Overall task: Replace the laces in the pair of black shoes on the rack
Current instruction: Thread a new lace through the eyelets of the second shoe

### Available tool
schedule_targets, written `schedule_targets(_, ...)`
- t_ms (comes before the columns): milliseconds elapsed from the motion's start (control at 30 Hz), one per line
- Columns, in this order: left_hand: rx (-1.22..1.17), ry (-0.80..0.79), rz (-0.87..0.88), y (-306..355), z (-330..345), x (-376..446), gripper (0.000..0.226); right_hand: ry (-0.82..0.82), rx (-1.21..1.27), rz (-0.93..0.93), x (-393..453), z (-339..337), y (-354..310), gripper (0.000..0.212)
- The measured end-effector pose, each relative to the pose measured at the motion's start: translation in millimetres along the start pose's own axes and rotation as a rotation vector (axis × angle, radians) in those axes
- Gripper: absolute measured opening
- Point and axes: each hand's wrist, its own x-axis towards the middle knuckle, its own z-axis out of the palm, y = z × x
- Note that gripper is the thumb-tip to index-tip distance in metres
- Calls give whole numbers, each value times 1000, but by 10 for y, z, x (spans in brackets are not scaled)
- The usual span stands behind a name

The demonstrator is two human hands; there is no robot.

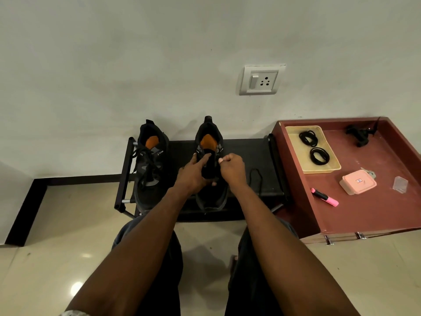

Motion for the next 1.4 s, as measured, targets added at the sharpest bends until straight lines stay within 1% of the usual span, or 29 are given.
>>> schedule_targets(67, -1, 11, -9, 7, 8, -12, 100, -33, 343, 69, -10, -103, -123, 17)
schedule_targets(167, -15, 30, -4, 5, 27, -30, 99, -70, 751, 5, -146, -430, -482, 12)
schedule_targets(233, -26, 31, -13, 5, 43, -30, 100, -107, 984, -124, -230, -685, -825, 8)
schedule_targets(300, -30, 23, -28, 2, 56, -26, 101, -175, 1144, -307, -339, -940, -1211, 8)
schedule_targets(367, -41, 15, -39, -7, 65, -27, 101, -254, 1239, -482, -482, -1177, -1556, 11)
schedule_targets(433, -53, 24, -37, -15, 73, -32, 101, -285, 1256, -596, -578, -1343, -1775, 15)
schedule_targets(467, -54, 25, -35, -14, 71, -32, 102, -242, 1210, -617, -590, -1378, -1821, 15)
schedule_targets(533, -46, 26, -41, -15, 67, -38, 102, -33, 999, -572, -524, -1323, -1751, 15)
schedule_targets(600, -45, 28, -42, -5, 69, -49, 103, 242, 619, -428, -360, -1168, -1488, 11)
schedule_targets(633, -52, 30, -41, -7, 70, -55, 103, 328, 364, -353, -277, -1081, -1304, 10)
schedule_targets(667, -64, 34, -41, -9, 73, -57, 103, 339, 99, -298, -207, -980, -1097, 24)
schedule_targets(700, -76, 36, -41, -12, 76, -60, 103, 280, -111, -276, -136, -881, -883, 41)
schedule_targets(733, -81, 40, -38, -20, 82, -58, 103, 173, -227, -259, -89, -767, -689, 52)
schedule_targets(767, -74, 45, -34, -23, 89, -58, 103, 50, -280, -244, -67, -643, -517, 57)
schedule_targets(833, -53, 47, -30, -29, 85, -55, 102, -148, -380, -221, -45, -405, -239, 53)
schedule_targets(867, -51, 46, -27, -29, 83, -56, 102, -208, -449, -197, -30, -317, -117, 48)
schedule_targets(900, -50, 47, -25, -32, 82, -54, 102, -237, -521, -166, -10, -252, -17, 40)
schedule_targets(967, -47, 47, -24, -38, 76, -57, 102, -245, -673, -93, 35, -213, 85, 24)
schedule_targets(1033, -48, 46, -23, -46, 77, -51, 102, -212, -718, -62, 101, -236, 108, 20)
schedule_targets(1100, -43, 40, -20, -41, 86, -50, 102, -150, -686, -83, 135, -285, 80, 22)
schedule_targets(1133, -46, 38, -20, -38, 87, -53, 102, -136, -658, -97, 141, -302, 64, 20)
schedule_targets(1200, -55, 36, -26, -35, 84, -63, 102, -185, -570, -132, 143, -293, 73, 9)
schedule_targets(1233, -56, 35, -29, -35, 82, -70, 102, -225, -554, -150, 122, -267, 98, 11)
schedule_targets(1300, -60, 34, -31, -29, 87, -75, 102, -255, -616, -174, 84, -202, 155, 12)
schedule_targets(1333, -62, 33, -34, -27, 87, -78, 102, -238, -625, -176, 76, -180, 176, 18)
schedule_targets(1400, -67, 32, -47, -25, 84, -84, 102, -202, -569, -162, 95, -180, 186, 28)
